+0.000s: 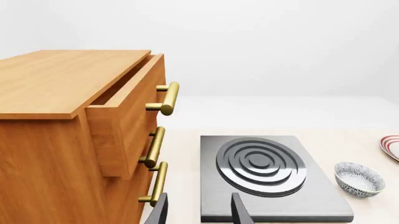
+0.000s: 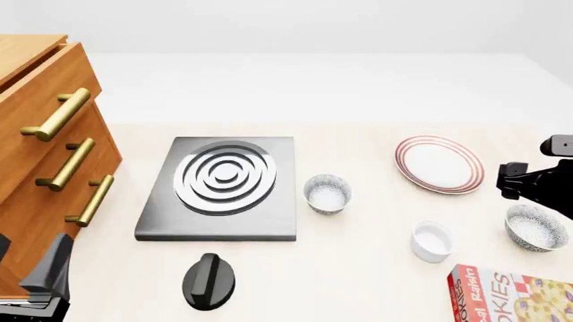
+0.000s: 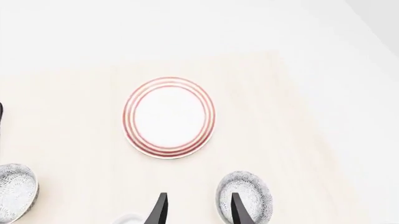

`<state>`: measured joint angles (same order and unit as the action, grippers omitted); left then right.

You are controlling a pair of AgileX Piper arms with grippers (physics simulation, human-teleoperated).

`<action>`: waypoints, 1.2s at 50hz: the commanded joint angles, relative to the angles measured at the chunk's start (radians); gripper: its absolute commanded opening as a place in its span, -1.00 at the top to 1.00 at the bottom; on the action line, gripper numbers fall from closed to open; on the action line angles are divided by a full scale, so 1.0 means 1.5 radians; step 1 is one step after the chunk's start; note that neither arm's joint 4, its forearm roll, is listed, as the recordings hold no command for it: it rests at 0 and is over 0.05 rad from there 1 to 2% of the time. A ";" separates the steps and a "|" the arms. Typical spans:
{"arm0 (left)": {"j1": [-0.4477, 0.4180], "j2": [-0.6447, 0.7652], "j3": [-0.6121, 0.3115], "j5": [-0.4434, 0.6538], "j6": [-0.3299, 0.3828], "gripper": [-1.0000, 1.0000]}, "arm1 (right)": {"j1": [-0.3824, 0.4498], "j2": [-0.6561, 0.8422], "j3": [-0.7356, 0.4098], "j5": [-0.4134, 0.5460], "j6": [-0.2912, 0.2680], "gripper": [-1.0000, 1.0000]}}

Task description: Pick the akita bowl next to the plate and place it on the plate.

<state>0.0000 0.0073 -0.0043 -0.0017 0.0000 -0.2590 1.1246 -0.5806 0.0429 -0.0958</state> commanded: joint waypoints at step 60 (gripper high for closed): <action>0.000 0.000 0.000 0.000 0.000 -1.00 | -0.064 0.255 -0.007 -0.111 -0.054 -1.00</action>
<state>0.0000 0.0073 -0.0043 -0.0017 0.0000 -0.3362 1.4689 -0.5933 -0.1130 -0.1730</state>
